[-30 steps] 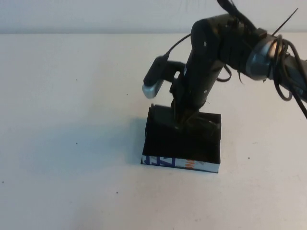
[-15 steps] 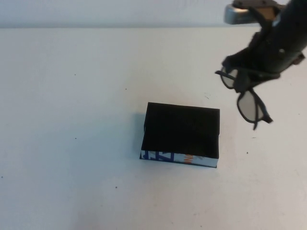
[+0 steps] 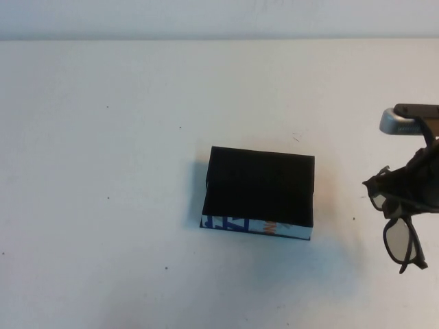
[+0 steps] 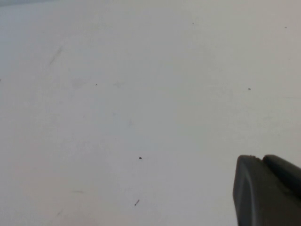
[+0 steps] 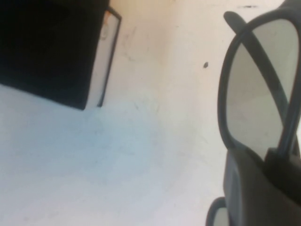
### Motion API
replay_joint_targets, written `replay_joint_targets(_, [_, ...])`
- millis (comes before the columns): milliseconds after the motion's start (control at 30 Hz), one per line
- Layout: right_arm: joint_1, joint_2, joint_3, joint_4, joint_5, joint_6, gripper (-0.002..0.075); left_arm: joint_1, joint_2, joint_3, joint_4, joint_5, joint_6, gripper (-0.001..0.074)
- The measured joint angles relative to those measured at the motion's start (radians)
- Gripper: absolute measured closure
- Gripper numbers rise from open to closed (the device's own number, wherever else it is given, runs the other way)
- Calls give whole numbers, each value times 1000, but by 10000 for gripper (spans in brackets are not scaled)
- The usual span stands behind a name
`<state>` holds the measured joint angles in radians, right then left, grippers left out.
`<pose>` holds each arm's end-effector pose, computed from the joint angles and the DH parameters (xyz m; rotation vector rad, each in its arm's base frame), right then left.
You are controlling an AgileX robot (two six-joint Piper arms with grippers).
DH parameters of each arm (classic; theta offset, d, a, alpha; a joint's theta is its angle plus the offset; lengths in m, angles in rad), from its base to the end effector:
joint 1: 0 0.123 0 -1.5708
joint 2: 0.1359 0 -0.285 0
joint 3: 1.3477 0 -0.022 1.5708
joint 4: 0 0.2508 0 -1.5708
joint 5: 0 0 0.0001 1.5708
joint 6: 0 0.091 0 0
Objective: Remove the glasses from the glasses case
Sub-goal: Place the glasses on the table
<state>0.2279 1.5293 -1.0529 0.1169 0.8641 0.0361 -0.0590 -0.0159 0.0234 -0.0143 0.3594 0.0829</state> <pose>0.2863 0.0747 0.2459 -0.1842 2.8275 0.2017 0.0526 -0.0036 0.1738 0.1223 1.8464 0.0027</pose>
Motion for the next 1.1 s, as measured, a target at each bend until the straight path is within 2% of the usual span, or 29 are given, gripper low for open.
replay_joint_targets(233, [0,102,12,2,-101,2,679,0,0,0,0,0,0,740])
replay_joint_targets(367, [0,146,12,6,-138,2,644,0,0,0,0,0,0,740])
replay_joint_targets(733, [0,195,12,9,-169,2,615,0,0,0,0,0,0,740])
replay_joint_targets(933, [0,38,12,9,-196,4,685,0,0,0,0,0,0,740])
replay_joint_targets(1100, [0,-252,46,7,-299,4,735,0,0,0,0,0,0,740])
